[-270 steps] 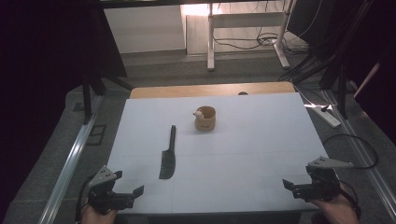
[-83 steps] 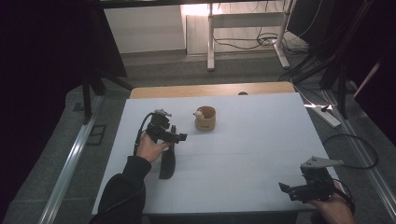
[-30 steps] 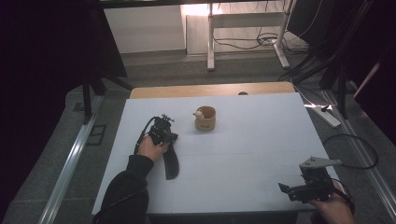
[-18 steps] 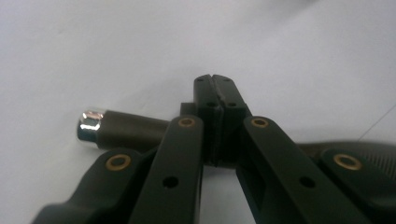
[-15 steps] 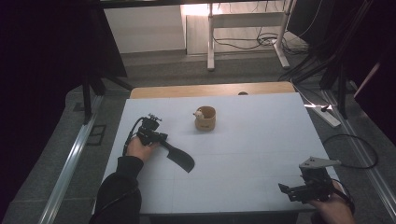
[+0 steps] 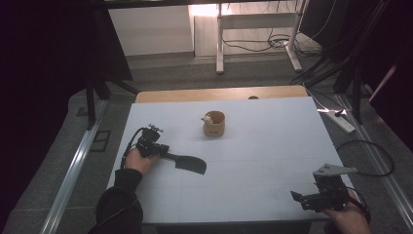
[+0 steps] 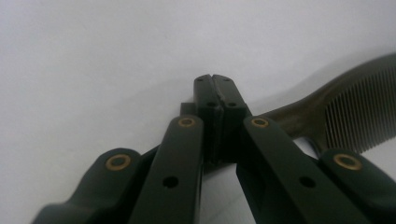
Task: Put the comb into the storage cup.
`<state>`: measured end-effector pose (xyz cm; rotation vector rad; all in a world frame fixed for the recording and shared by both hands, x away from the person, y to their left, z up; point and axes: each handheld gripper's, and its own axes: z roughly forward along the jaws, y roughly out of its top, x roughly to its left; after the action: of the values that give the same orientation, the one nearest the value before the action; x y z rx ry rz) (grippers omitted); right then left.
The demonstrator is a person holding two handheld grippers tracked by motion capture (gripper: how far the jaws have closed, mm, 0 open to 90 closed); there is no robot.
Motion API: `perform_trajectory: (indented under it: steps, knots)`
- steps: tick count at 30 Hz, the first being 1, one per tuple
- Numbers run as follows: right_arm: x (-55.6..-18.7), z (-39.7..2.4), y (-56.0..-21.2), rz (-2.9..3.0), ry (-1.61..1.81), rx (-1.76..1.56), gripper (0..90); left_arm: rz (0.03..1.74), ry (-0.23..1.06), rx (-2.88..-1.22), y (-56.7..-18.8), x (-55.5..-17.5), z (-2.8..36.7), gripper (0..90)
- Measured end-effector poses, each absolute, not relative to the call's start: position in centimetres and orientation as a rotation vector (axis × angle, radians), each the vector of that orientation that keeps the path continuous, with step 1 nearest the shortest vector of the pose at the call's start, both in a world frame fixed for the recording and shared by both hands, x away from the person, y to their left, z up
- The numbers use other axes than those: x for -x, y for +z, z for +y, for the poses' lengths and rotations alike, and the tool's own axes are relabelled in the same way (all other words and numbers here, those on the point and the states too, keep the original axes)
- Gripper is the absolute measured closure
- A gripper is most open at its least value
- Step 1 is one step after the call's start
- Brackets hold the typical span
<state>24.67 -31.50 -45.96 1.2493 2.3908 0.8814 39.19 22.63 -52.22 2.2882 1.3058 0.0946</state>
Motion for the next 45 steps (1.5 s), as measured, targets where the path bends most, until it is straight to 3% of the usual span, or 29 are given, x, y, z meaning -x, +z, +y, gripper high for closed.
perform_trajectory:
  steps: [23, 45]
  knots:
    - [-24.7, -31.5, -46.0, 2.39, 0.88, -1.25, 0.3, 1.342, 0.053, -2.343, -51.9, -35.3, 25.4, 88.5]
    - [-24.8, -31.4, -46.0, 2.396, 0.871, -1.259, 1.0, 1.363, 0.023, -2.348, -51.8, -32.0, 24.2, 88.4]
